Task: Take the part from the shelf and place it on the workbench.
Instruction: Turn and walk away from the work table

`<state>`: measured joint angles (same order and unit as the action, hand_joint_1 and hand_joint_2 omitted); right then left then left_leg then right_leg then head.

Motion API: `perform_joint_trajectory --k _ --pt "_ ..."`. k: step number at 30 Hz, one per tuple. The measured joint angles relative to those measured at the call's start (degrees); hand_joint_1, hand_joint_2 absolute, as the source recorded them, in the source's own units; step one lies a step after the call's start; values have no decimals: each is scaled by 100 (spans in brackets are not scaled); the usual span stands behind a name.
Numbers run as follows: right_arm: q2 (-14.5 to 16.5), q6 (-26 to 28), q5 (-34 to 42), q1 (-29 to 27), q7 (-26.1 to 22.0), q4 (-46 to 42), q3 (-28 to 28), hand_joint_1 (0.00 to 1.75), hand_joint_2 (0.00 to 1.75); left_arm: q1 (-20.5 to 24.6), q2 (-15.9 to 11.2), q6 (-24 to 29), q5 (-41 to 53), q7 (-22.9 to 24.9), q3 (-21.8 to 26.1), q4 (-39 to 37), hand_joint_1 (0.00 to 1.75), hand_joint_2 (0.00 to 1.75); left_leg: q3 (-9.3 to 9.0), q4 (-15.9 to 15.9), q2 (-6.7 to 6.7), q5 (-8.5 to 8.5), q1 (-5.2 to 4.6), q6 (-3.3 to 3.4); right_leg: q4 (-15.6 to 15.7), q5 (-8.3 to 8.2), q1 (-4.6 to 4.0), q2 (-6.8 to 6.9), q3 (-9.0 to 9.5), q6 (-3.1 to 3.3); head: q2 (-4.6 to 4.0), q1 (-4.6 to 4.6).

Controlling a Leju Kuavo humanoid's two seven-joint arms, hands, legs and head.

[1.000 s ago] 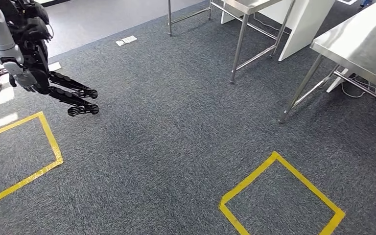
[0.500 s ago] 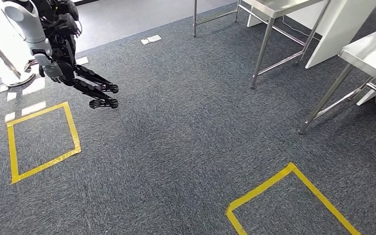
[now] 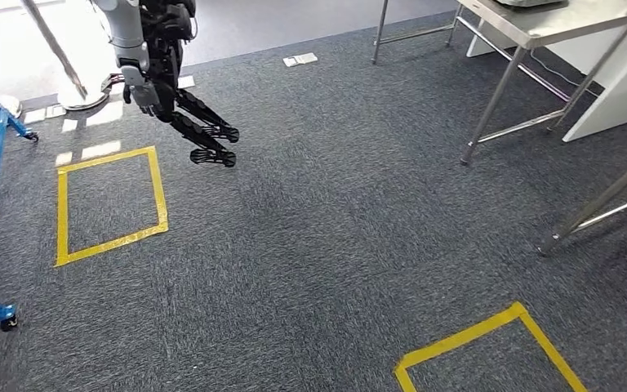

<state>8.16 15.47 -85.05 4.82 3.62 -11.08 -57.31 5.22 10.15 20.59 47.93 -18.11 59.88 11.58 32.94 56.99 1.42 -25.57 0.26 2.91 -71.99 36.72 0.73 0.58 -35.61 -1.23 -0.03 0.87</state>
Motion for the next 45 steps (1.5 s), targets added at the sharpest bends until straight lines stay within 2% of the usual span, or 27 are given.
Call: perform_joint_trajectory --k 1,2,4,5,7,9,10,12,14,16,18,20,22,23,25,26,29,31,32,33,35,36,38,40,42,44,45 --pt "-7 0 0 -9 2 0 0 0 0 -4 2 0 -2 0 2 0 0 175 -1 3 74 0 0 -1 -153 17 8 -18 -93 -35 0 1" --pt "-15 0 0 -14 4 0 0 0 0 -8 4 0 -3 1 4 0 0 175 -5 8 146 -2 2 -5 -73 -68 21 -29 -75 -93 0 0" --pt "-30 0 0 -13 5 0 0 0 0 -13 9 -1 -8 2 7 0 0 175 -7 45 288 -20 15 -39 657 -427 81 -137 234 -229 1 -4" --pt "-34 -1 0 -11 5 1 0 0 0 -13 9 -1 -8 2 8 0 0 175 1 81 352 -40 10 -72 1018 -580 93 -212 386 -253 1 -14" --pt "-38 -3 1 -5 8 1 0 0 0 -16 7 -1 -9 1 9 0 0 175 23 130 444 -68 -6 -138 1356 -709 88 -306 533 -193 0 -16" --pt "-39 -8 2 3 28 0 0 0 0 -26 5 -6 -9 -4 9 0 0 175 39 132 503 -61 5 -187 1352 -727 67 -240 554 -82 0 3" --pt "-39 -9 3 6 43 0 0 0 0 -31 4 -10 -8 -9 9 0 0 175 60 159 452 -79 15 -209 1357 -741 68 -199 569 -41 0 12" --pt "-35 -12 5 6 63 0 0 0 0 -27 3 -19 -5 -21 9 0 0 175 216 475 207 -277 27 -252 1372 -754 73 -101 579 40 0 40" --pt "-36 -36 7 -7 88 0 0 0 0 -15 4 -25 -2 -27 9 0 0 175 564 1175 -39 -628 30 -287 1373 -739 39 19 583 98 -1 71" --pt "-39 -87 7 -17 122 0 -1 0 0 -15 7 -24 -9 -27 10 0 0 175 847 1707 -97 -782 37 -294 1372 -725 7 151 584 127 -1 73" --pt "-36 -113 6 -8 141 0 -2 0 0 -21 9 -16 -26 -22 11 0 0 175 730 1458 -140 -546 33 -260 1372 -709 -13 264 596 146 0 73" --pt "-20 -114 5 7 140 0 -1 0 0 -13 6 -9 -34 -15 12 0 0 175 324 703 -356 -221 -8 -180 1372 -688 -39 353 626 148 -1 73" --pt "-9 -117 3 15 124 0 0 0 0 9 1 -6 -23 -7 12 0 0 175 96 261 -540 -118 -73 -118 1374 -662 -67 437 649 118 0 69" --pt "-4 -125 3 18 116 0 0 0 0 17 -2 -4 -11 -2 11 0 0 175 87 219 -545 -133 -102 -102 1380 -654 -73 488 657 98 0 68" --pt "4 -147 2 31 113 0 0 0 0 20 -3 -2 11 3 11 0 0 175 74 155 -407 -89 -101 -64 1382 -629 -76 564 674 51 0 73" --pt "8 -156 2 37 112 0 0 0 0 18 -3 1 19 3 11 0 0 175 50 106 -341 -56 -86 -35 1317 -580 -75 500 652 38 -1 69" --pt "7 -169 2 29 109 1 0 0 0 36 5 7 33 4 11 0 0 175 16 16 -132 11 -46 36 470 -176 -48 92 256 76 -1 37" --pt "0 -172 2 7 114 1 0 0 0 37 9 8 35 6 10 0 0 175 24 19 27 15 -44 40 -126 10 -20 -6 -55 59 -1 23" --pt "-5 -173 -1 0 121 0 1 0 0 31 10 8 34 5 11 0 0 175 23 24 104 16 -41 36 -151 -31 -4 -19 -86 10 -1 23" --pt "-9 -173 -4 -2 128 0 3 0 0 24 9 5 34 4 11 0 0 175 20 35 177 15 -34 25 54 -163 17 -34 -6 -57 -1 23" --pt "-13 -174 -10 2 140 1 14 0 0 21 9 -5 39 -6 10 0 0 175 26 85 319 -5 -21 -26 812 -511 70 -178 332 -185 -1 17" --pt "-11 -176 -11 3 145 2 22 0 0 24 7 -12 44 -11 10 0 0 175 37 122 377 -22 -25 -64 1113 -626 81 -267 457 -196 -1 7" --pt "-9 -181 -11 12 166 5 35 0 0 22 2 -20 57 -19 9 0 0 175 73 160 462 -35 -37 -132 1314 -687 66 -356 544 -132 0 -2" --pt "-7 -185 -11 21 187 7 45 0 0 5 -3 -24 67 -19 9 0 0 175 110 176 488 -30 -19 -178 1327 -719 57 -272 567 -46 -1 9" --pt "-3 -186 -11 18 193 7 59 0 0 -2 -8 -24 72 -18 9 0 0 175 208 379 282 -161 -7 -220 1338 -740 62 -171 579 26 -1 31" --pt "-6 -186 -11 3 194 7 78 0 0 12 -9 -25 77 -18 9 0 0 175 507 1001 4 -505 -4 -259 1342 -734 40 -44 577 93 0 58" --pt "-11 -185 -11 -6 195 7 86 0 0 18 -8 -27 83 -17 8 -1 0 175 703 1392 -63 -677 6 -274 1342 -727 21 33 573 123 0 69"
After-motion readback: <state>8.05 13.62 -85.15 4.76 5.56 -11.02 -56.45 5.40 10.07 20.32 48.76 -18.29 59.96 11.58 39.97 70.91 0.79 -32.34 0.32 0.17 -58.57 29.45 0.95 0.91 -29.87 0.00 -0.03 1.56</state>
